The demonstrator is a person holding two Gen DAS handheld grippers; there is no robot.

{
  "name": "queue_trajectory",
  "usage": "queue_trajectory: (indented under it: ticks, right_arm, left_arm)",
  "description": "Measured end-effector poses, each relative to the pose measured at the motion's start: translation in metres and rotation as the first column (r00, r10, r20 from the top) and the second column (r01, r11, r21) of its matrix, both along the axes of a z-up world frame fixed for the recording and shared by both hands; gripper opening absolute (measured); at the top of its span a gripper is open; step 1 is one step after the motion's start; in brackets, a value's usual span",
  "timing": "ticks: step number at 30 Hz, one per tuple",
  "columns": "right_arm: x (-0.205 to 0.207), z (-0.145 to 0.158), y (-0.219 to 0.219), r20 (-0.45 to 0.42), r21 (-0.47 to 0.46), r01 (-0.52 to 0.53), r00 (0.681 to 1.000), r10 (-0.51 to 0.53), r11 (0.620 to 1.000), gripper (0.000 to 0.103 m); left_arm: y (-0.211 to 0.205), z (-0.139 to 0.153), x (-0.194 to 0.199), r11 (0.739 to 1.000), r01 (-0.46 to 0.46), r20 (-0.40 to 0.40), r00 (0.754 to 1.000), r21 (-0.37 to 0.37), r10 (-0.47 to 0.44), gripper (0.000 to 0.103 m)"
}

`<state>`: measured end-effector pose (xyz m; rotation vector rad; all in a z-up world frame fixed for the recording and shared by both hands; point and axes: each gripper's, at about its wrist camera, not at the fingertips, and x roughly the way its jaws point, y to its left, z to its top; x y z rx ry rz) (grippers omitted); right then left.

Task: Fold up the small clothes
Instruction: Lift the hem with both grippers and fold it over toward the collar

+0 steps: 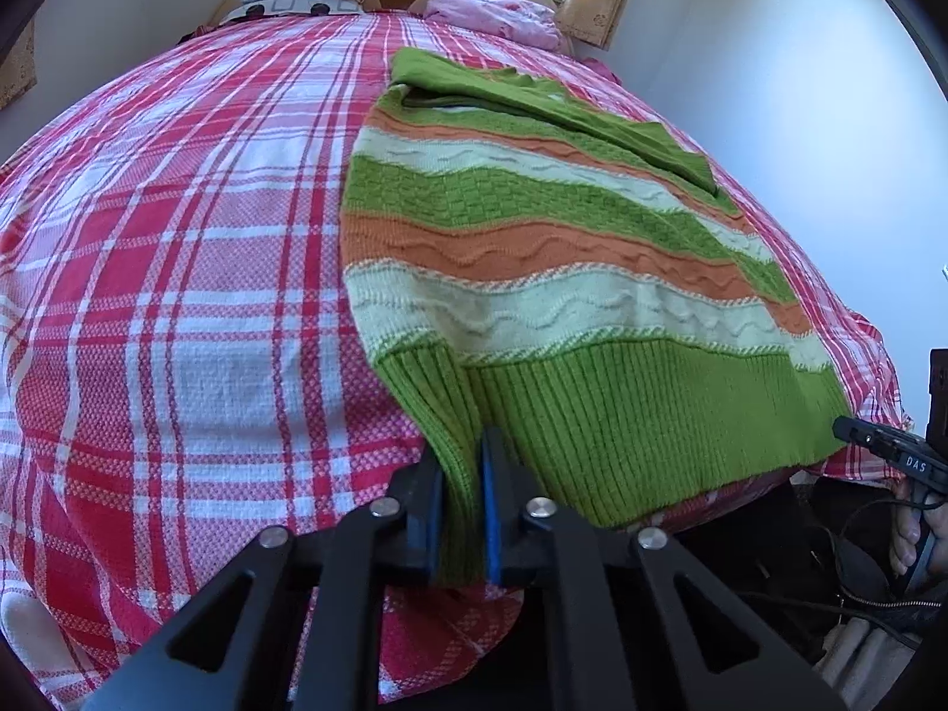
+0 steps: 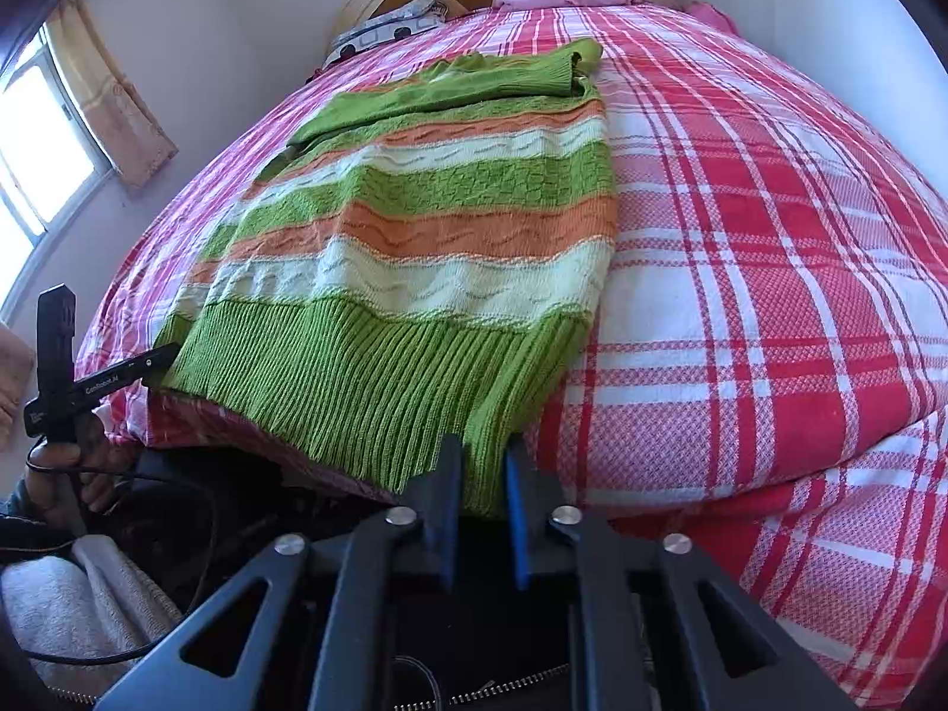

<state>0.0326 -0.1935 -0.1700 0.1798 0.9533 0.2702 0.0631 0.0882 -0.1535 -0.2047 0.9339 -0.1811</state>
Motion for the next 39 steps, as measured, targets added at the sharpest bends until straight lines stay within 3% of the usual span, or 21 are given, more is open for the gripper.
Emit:
queue_trajectory:
  ticks: [7, 16, 26, 32, 39]
  right_arm:
    - [-0.009, 0.029, -0.009, 0.145, 0.086, 0.006, 0.989, -0.019, 0.996, 0.009]
    - [-0.002, 0.047, -0.015, 0.216, 0.145, 0.008, 0.976, -0.039, 0.989, 0.008]
    - [0.028, 0.081, -0.020, 0.309, 0.148, 0.010, 0.949, -0.056, 0.989, 0.008]
    - [0.056, 0.097, -0.027, 0.352, 0.155, 0.031, 0.932, -0.084, 0.987, 0.007]
    - [0.100, 0.120, -0.036, 0.386, 0.178, 0.048, 0.915, -0.115, 0.983, 0.005]
  left_arm:
    - [0.005, 0.023, -0.008, 0.998, 0.019, 0.110, 0.994, -0.053, -0.013, 0.011]
    - [0.018, 0.038, 0.000, 0.984, 0.028, 0.129, 0.992, -0.176, -0.005, 0.010]
    - [0.022, 0.072, 0.021, 0.981, 0.064, 0.250, 0.968, -0.186, -0.016, 0.010]
    - [0.022, 0.093, 0.050, 0.974, 0.077, 0.302, 0.953, -0.214, -0.009, 0.010]
    - [0.024, 0.112, 0.095, 0.978, 0.069, 0.348, 0.937, -0.196, 0.004, 0.010]
